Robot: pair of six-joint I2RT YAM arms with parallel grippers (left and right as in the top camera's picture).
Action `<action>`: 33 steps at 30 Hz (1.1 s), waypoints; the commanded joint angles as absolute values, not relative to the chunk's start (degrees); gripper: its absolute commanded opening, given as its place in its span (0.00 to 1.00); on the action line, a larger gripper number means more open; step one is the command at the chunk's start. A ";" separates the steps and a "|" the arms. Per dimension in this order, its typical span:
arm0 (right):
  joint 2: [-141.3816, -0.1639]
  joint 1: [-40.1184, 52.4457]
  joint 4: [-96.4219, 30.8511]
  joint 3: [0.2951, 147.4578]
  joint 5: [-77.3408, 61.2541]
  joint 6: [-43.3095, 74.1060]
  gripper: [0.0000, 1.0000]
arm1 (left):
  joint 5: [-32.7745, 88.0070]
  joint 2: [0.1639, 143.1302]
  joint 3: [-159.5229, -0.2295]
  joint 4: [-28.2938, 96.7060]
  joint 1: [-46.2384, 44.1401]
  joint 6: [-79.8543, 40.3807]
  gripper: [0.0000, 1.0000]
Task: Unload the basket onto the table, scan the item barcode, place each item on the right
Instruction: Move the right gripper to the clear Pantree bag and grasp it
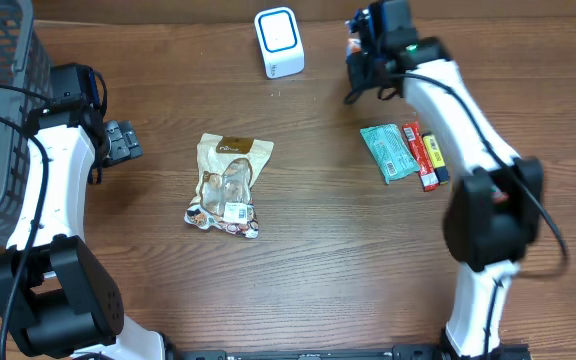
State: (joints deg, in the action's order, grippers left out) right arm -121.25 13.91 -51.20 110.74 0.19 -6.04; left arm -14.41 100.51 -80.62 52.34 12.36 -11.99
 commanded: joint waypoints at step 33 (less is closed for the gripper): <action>-118.15 29.78 -59.59 101.03 -32.03 7.73 0.69 | -15.00 99.63 -81.47 52.25 11.99 -11.77 1.00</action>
State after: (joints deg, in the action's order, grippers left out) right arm -117.16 26.06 -62.11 102.32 -31.33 1.67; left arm -14.41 100.51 -80.62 52.34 12.36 -11.99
